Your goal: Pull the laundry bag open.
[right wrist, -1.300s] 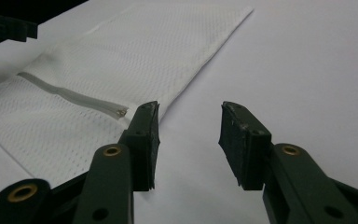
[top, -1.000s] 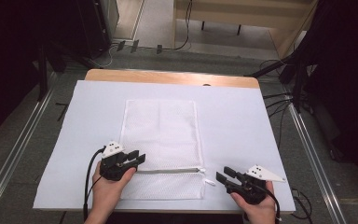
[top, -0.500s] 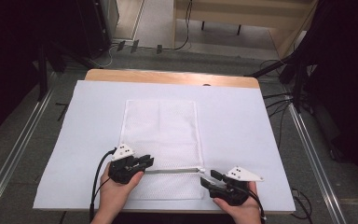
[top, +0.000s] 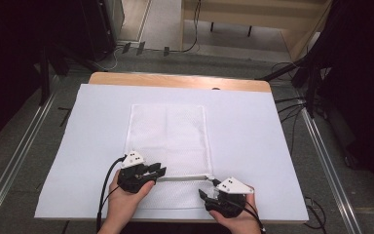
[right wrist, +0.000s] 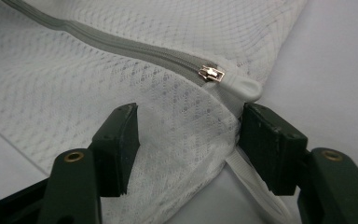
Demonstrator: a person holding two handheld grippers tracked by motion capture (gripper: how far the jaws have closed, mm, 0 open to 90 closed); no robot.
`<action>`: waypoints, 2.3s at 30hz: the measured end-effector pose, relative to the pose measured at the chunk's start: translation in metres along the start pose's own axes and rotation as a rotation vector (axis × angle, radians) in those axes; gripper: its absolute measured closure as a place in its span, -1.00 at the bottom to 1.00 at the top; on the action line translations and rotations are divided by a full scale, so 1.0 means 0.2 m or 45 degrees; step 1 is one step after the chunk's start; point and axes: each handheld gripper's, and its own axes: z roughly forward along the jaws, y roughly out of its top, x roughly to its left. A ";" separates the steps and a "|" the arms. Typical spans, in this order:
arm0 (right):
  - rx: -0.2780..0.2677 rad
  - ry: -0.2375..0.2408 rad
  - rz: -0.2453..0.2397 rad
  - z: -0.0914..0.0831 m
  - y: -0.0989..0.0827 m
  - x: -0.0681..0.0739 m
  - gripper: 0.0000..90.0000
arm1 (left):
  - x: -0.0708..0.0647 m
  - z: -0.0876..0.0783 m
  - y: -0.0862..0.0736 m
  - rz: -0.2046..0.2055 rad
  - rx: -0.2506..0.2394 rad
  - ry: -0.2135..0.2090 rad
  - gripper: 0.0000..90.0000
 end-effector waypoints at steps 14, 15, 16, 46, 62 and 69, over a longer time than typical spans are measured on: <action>-0.079 -0.126 0.046 0.00 -0.03 0.02 0.97 | -0.12 0.11 0.00 0.040 0.049 -0.097 0.34; -0.078 -0.122 0.043 0.00 -0.03 0.02 0.98 | -0.13 0.12 0.01 0.045 0.054 -0.106 0.33; -0.079 -0.119 0.032 0.00 -0.02 0.02 0.99 | -0.14 0.13 0.01 0.045 0.056 -0.114 0.33; -0.256 -0.067 -0.117 -0.10 0.03 0.09 1.00 | -0.40 0.41 0.24 -0.069 0.177 -0.044 -0.14; -0.245 -0.060 -0.124 -0.10 0.03 0.08 1.00 | -0.27 0.27 0.20 -0.155 0.147 -0.212 0.52; -0.250 -0.066 -0.114 -0.11 0.03 0.07 1.00 | -0.21 0.24 0.14 -0.195 0.169 -0.288 0.72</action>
